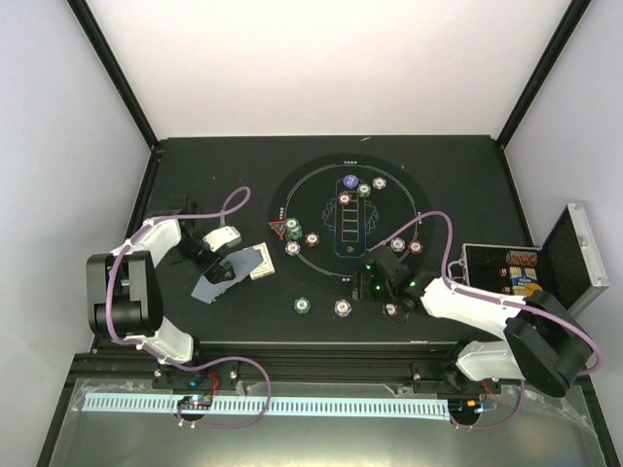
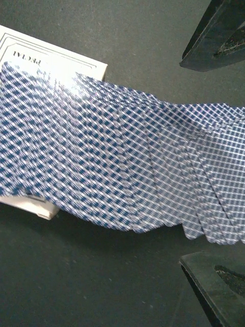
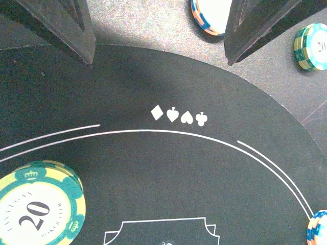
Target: Distribute texas hold em gaming equipment
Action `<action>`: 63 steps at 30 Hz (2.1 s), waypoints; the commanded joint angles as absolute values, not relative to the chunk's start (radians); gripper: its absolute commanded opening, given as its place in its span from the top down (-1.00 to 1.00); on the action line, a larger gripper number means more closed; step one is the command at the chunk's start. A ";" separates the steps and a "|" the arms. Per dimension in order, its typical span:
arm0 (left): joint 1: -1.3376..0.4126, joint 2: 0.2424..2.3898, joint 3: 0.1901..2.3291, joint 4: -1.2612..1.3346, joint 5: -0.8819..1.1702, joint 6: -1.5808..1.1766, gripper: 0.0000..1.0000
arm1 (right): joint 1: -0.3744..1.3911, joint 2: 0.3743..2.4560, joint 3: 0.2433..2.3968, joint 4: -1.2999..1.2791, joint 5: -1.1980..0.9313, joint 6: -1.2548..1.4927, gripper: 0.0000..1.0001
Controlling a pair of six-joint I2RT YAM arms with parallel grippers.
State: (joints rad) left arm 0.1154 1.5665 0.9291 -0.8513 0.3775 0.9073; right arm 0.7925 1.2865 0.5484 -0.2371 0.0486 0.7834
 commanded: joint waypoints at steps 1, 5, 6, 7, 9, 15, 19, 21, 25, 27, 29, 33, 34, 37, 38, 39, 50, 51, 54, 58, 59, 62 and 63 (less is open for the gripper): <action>0.065 1.566 0.960 -0.834 0.338 0.936 -0.98 | 0.801 1.284 0.555 -0.209 0.051 0.769 -0.43; 0.032 1.582 0.971 -0.856 0.345 0.979 -0.98 | 0.799 1.285 0.556 -0.205 0.048 0.766 -0.42; 0.022 1.591 0.978 -0.860 0.340 0.982 -0.97 | 0.800 1.287 0.557 -0.204 0.047 0.764 -0.42; 0.012 1.601 0.986 -0.867 0.338 0.979 -0.98 | 0.800 1.289 0.557 -0.205 0.046 0.763 -0.42; 0.001 1.617 0.999 -0.862 0.337 0.961 -0.98 | 0.801 1.291 0.558 -0.206 0.046 0.763 -0.41; -0.020 1.626 0.991 -0.834 0.315 0.943 -0.98 | 0.801 1.290 0.558 -0.203 0.045 0.764 -0.40; -0.038 1.630 0.979 -0.815 0.303 0.935 -0.97 | 0.800 1.295 0.560 -0.203 0.043 0.761 -0.40; -0.049 1.640 0.977 -0.812 0.296 0.928 -0.98 | 0.800 1.296 0.560 -0.203 0.043 0.762 -0.40; -0.069 1.658 0.975 -0.794 0.283 0.906 -0.98 | 0.800 1.295 0.559 -0.203 0.043 0.762 -0.39; -0.074 1.669 0.974 -0.777 0.268 0.890 -0.98 | 0.800 1.296 0.560 -0.203 0.044 0.761 -0.39; -0.074 1.691 0.985 -0.773 0.252 0.872 -0.98 | 0.799 1.293 0.558 -0.204 0.044 0.762 -0.39; -0.075 1.712 0.992 -0.754 0.239 0.854 -0.98 | 0.800 1.289 0.556 -0.201 0.044 0.762 -0.39; -0.075 1.717 0.991 -0.751 0.240 0.852 -0.98 | 0.800 1.289 0.557 -0.201 0.044 0.762 -0.39; -0.077 1.724 0.976 -0.741 0.240 0.849 -0.97 | 0.800 1.286 0.555 -0.202 0.046 0.764 -0.38; -0.079 1.722 0.962 -0.728 0.236 0.850 -0.98 | 0.801 1.285 0.554 -0.202 0.047 0.764 -0.38; -0.080 1.719 0.950 -0.716 0.232 0.852 -0.98 | 0.800 1.285 0.555 -0.202 0.048 0.765 -0.36; -0.096 1.614 0.803 -0.583 0.154 0.909 -0.74 | 0.799 1.292 0.560 -0.206 0.051 0.766 -0.27; -0.097 1.608 0.797 -0.576 0.153 0.911 -0.68 | 0.800 1.292 0.560 -0.206 0.051 0.767 -0.26; -0.099 1.602 0.803 -0.583 0.178 0.906 -0.47 | 0.799 1.288 0.558 -0.206 0.053 0.767 -0.23; -0.113 1.591 0.806 -0.598 0.196 0.906 -0.20 | 0.800 1.277 0.553 -0.206 0.055 0.770 -0.21; -0.118 1.587 0.806 -0.603 0.197 0.909 -0.13 | 0.800 1.276 0.552 -0.206 0.055 0.770 -0.21; -0.123 1.578 0.810 -0.624 0.200 0.916 0.16 | 0.800 1.274 0.551 -0.204 0.054 0.769 -0.19; -0.123 1.574 0.814 -0.634 0.200 0.920 0.27 | 0.800 1.272 0.551 -0.205 0.054 0.768 -0.19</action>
